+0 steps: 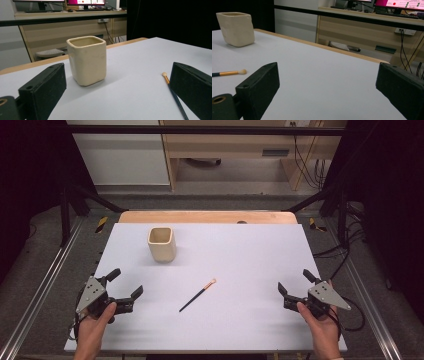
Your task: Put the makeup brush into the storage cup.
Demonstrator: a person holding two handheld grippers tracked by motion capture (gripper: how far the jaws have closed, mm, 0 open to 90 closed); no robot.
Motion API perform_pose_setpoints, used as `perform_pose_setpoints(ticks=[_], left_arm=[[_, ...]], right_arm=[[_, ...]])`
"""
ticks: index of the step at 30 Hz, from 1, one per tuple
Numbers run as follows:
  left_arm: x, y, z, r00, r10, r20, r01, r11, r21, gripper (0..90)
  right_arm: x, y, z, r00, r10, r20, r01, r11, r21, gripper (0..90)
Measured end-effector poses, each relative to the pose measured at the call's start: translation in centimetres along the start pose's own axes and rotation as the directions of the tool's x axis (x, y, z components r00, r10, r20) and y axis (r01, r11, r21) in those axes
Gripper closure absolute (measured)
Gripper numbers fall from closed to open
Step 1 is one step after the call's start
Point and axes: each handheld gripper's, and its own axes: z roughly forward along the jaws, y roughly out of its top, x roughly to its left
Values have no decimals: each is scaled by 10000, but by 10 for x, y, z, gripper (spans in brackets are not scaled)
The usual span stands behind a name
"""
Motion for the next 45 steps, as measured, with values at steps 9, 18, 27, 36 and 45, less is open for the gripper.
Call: perform_pose_setpoints(ticks=[9,18,27,36,45], left_arm=[[1,2,-3,9999,-123,82,126,9994,-325,3],[-1,4,-6,9998,-140,172,149,9985,-534,3],[-8,5,0,9989,-18,458,31,9996,-295,3],[-29,3,15,9933,438,1066,-495,9974,516,8],[-55,3,43,9759,953,1963,-1302,9763,1732,9]], right_arm=[[1,0,1,10000,65,9,-64,9998,-204,36],[1,1,1,9999,138,27,-137,9994,-311,33],[2,0,0,9998,196,29,-196,9996,-198,32],[3,0,0,9998,217,31,-217,9997,-79,28],[3,0,-1,9992,404,-67,-405,9990,-190,27]])
